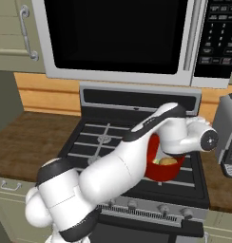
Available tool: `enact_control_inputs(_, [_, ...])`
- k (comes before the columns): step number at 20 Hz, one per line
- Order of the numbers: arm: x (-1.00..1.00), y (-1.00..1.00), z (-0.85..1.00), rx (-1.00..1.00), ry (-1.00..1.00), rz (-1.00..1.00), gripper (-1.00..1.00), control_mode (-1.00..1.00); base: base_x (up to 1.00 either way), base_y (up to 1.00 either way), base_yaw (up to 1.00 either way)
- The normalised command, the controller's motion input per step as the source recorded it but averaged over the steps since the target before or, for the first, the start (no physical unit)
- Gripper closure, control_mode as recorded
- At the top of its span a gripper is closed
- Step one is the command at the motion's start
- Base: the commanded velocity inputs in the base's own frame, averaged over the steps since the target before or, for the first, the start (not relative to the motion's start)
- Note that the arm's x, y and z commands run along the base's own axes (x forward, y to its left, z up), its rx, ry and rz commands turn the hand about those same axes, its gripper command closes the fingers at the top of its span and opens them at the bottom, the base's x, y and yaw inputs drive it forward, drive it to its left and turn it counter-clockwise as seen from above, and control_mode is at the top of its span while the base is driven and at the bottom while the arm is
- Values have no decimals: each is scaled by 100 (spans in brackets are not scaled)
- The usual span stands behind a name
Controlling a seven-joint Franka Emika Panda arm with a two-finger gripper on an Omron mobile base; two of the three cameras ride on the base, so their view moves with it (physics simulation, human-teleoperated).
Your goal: Put the corn and potato in the pot. Retrieve the spatula and lightly stir the vegetables in the pot.
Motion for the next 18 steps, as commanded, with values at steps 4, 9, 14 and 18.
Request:
enact_control_inputs(4, [-6,8,10,0,1,0,100,-100,0,0,0])
enact_control_inputs(9, [0,6,1,0,0,0,100,-100,0,0,0])
enact_control_inputs(14, [-19,0,2,0,0,0,100,-100,0,0,0])
enact_control_inputs(18, [-58,-12,21,1,4,-4,100,-100,0,0,0])
